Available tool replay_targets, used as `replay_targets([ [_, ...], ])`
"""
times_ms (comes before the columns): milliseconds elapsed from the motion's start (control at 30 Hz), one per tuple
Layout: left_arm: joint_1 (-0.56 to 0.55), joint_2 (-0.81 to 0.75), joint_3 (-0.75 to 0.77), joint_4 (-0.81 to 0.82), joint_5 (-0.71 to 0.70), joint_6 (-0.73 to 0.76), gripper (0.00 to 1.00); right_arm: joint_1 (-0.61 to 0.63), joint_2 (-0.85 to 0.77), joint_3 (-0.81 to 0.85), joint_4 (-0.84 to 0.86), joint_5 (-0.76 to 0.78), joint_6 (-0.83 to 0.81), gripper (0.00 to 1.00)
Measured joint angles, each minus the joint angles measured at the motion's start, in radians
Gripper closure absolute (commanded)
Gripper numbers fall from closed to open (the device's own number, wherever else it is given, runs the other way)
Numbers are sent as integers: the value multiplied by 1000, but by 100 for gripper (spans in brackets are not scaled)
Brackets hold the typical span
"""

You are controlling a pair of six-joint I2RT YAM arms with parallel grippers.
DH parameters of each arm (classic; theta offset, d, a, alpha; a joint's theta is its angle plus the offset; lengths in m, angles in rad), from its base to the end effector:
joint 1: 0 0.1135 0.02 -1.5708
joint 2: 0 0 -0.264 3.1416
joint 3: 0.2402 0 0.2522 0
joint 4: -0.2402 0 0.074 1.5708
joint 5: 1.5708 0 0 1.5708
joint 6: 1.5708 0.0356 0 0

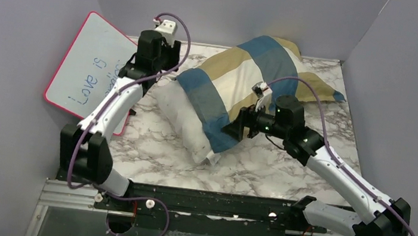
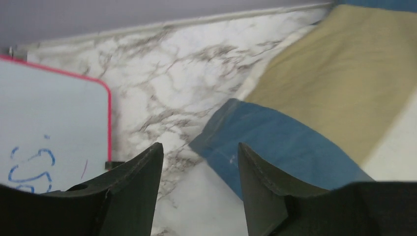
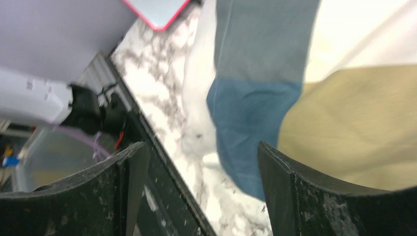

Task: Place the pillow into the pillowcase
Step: Stuff the pillow into the pillowcase.

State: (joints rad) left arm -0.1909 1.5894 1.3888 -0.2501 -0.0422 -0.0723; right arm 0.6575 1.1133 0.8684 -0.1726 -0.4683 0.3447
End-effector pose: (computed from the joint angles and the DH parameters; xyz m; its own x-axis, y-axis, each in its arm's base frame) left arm 0.3690 -0.0698 0.3397 -0.4376 0.0111 -0.8991 0.1210 0.9916 -0.0467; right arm 0.1899 0.1669 0.3063 -0.5967 -0.0798 -0.7985 -0.7122 0.5112 0.4811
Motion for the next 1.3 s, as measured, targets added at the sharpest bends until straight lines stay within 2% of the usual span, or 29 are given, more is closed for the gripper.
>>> replay_targets([
  [100, -90, -194, -141, 100, 69, 92, 40, -29, -7, 58, -9, 93, 22, 6],
  [233, -243, -437, -348, 217, 212, 266, 36, -143, -2, 75, -8, 151, 55, 1],
  [400, -386, -590, -512, 248, 340, 468, 23, -317, 79, 84, 5, 142, 96, 0],
  [567, -530, -686, -642, 195, 376, 696, 7, -378, 131, 80, 22, 98, 129, 0],
  [700, -620, -694, -664, 136, 366, 829, 6, -378, 125, 79, 53, 70, 138, 1],
  [867, -744, -653, -684, 127, 290, 920, 4, -378, 122, 78, 67, 64, 138, 0],
  [1033, -887, -555, -761, 135, 127, 970, 2, -378, 113, 47, 98, 60, 143, 0],
  [1200, -933, -423, -831, 209, -77, 984, 2, -378, 85, -13, 121, 56, 154, 0],
  [1267, -935, -359, -866, 323, -177, 1025, 10, -378, 85, -28, 131, 55, 156, 0],
  [1300, -933, -310, -877, 386, -233, 1049, 22, -378, 85, -34, 134, 55, 157, 0],
])
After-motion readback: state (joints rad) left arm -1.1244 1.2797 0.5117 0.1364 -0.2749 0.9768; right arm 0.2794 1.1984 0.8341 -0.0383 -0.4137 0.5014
